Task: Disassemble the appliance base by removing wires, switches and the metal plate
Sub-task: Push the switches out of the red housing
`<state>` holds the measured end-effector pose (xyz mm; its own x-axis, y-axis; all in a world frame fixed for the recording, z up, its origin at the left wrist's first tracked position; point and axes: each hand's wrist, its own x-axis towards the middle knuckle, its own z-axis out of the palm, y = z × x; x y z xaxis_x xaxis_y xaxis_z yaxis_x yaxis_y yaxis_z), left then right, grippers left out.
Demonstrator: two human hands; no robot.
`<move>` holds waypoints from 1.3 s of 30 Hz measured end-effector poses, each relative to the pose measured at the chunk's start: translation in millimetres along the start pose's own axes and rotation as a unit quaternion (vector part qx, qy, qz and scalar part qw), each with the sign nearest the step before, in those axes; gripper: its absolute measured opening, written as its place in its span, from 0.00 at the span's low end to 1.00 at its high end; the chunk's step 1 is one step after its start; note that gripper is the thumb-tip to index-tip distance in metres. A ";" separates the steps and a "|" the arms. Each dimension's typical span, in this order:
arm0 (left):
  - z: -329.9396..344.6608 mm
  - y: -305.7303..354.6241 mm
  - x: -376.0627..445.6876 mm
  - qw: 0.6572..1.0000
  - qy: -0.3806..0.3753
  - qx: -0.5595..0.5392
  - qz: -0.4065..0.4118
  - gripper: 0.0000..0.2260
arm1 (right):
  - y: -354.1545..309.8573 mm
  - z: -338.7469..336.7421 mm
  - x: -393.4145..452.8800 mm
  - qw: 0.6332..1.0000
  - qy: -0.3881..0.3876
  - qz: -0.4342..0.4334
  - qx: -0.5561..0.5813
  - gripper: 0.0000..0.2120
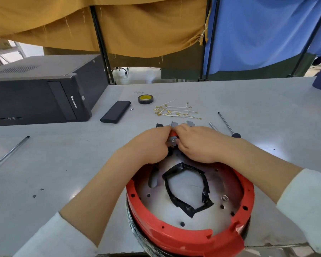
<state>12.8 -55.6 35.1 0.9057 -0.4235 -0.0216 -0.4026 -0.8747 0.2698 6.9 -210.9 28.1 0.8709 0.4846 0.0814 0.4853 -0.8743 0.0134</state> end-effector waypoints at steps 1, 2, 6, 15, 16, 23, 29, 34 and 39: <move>2.4 -1.6 -1.4 1.000 0.013 -0.003 0.009 0.16 | -0.1 0.6 -0.2 1.000 0.000 0.000 -0.002 0.16; 5.4 -3.3 -2.4 0.999 0.032 -0.003 0.013 0.15 | 0.0 1.8 -0.6 1.000 0.007 0.000 0.000 0.16; 13.6 -5.8 -1.6 0.997 0.081 0.006 0.012 0.10 | 2.5 8.1 -1.4 0.999 0.045 -0.004 0.004 0.15; 16.2 -7.7 5.6 0.994 0.102 -0.005 -0.031 0.08 | 2.6 17.1 2.4 0.995 0.100 0.009 -0.004 0.14; 15.7 -8.0 5.3 0.995 0.094 -0.006 -0.022 0.09 | 2.9 16.8 2.2 0.995 0.099 0.010 -0.001 0.14; 12.9 -8.0 2.9 0.997 0.072 0.011 0.006 0.09 | 2.7 14.1 0.3 0.997 0.078 0.007 -0.004 0.15; 11.2 -3.6 2.3 0.997 0.064 0.031 -0.008 0.09 | 0.6 14.1 -0.5 0.996 0.086 0.002 -0.037 0.16; 9.4 6.5 1.3 0.995 0.064 0.073 -0.019 0.09 | -0.2 12.5 -2.8 0.996 0.080 -0.014 -0.044 0.17; 14.1 7.0 -2.3 0.988 0.104 0.118 -0.008 0.10 | -1.9 13.3 -2.8 0.994 0.088 -0.008 -0.064 0.18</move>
<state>6.0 -64.1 23.5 0.9101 -0.3728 0.1811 -0.3854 -0.9219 0.0390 4.5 -210.2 14.5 0.8303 0.4966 0.2529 0.4757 -0.8680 0.1427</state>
